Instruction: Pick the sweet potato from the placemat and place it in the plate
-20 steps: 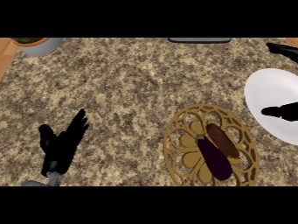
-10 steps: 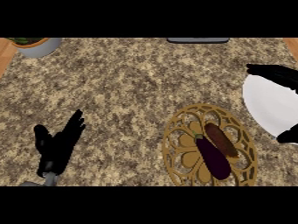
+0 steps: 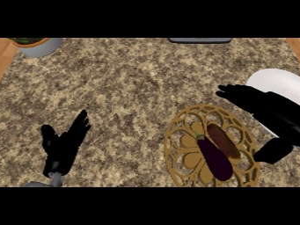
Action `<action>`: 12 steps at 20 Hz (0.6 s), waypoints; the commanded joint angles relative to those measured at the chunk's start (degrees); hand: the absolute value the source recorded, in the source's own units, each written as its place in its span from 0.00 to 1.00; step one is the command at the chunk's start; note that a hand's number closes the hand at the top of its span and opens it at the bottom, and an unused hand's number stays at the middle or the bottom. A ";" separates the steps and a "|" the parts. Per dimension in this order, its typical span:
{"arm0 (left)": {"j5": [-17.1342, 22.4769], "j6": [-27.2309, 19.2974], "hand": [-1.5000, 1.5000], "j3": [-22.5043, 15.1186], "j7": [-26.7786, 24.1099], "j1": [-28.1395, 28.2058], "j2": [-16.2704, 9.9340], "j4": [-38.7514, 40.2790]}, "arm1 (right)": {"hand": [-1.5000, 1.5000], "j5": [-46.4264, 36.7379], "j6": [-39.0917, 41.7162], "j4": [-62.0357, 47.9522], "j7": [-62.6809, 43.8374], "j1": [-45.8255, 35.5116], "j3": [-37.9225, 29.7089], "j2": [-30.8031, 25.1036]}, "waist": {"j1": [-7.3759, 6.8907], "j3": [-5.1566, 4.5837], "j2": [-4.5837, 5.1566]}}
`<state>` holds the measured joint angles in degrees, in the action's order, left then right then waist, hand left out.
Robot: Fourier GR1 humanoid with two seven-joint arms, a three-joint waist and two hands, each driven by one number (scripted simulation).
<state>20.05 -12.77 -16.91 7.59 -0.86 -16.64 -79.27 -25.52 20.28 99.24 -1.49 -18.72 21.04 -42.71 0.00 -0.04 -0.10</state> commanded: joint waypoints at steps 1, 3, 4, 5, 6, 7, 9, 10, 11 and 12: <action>-1.00 0.35 0.50 1.18 -0.16 0.46 1.04 -1.05 | 0.00 -8.14 -2.30 1.66 -2.43 3.90 2.25 4.22 | -0.04 0.04 0.04; -2.26 -0.63 0.50 1.40 2.31 -2.51 1.63 0.42 | 0.00 -9.49 0.87 0.87 -7.94 0.60 3.69 7.88 | -0.14 0.02 0.08; -0.95 2.94 0.50 3.64 -0.80 -3.26 1.25 5.57 | 0.00 -8.18 2.07 0.47 -1.92 4.65 0.45 2.86 | 0.21 0.02 0.10; -2.77 0.82 0.50 1.04 -0.19 -0.12 2.72 1.76 | 0.00 -10.41 2.64 0.16 -5.23 3.42 3.48 6.91 | -0.12 0.03 0.07; -2.45 0.04 0.50 0.97 1.76 2.42 1.73 -3.42 | 0.00 -11.64 1.11 -1.75 -2.79 5.55 3.40 6.33 | -0.26 0.05 0.04; -3.02 0.61 0.50 2.01 0.83 -1.95 3.54 2.46 | 0.00 -12.33 1.77 -2.38 -2.76 5.42 3.92 8.15 | -0.03 0.03 0.11; -2.32 3.59 0.50 4.01 0.84 3.10 -0.51 -1.96 | 0.00 -12.38 3.63 -2.43 -1.59 5.52 2.03 8.43 | -0.23 0.04 0.06; -3.66 2.06 0.50 2.92 -0.66 0.38 3.38 1.97 | 0.00 -15.04 1.41 -0.60 -2.65 9.08 4.23 9.75 | 0.07 0.03 0.08; -3.25 2.59 0.50 3.21 0.95 2.83 1.89 -2.98 | 0.00 -16.04 0.68 -2.89 -1.57 8.63 4.45 11.57 | -0.18 0.05 0.06; -4.64 2.65 0.50 3.95 2.08 2.97 2.35 -3.02 | 0.00 -16.54 3.38 -2.52 -0.29 7.55 1.06 11.85 | -0.13 0.04 0.06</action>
<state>16.98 -10.87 -14.03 8.58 0.47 -14.78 -80.38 -38.59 22.50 97.58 -3.50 -12.41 23.62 -33.84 -0.10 0.00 -0.03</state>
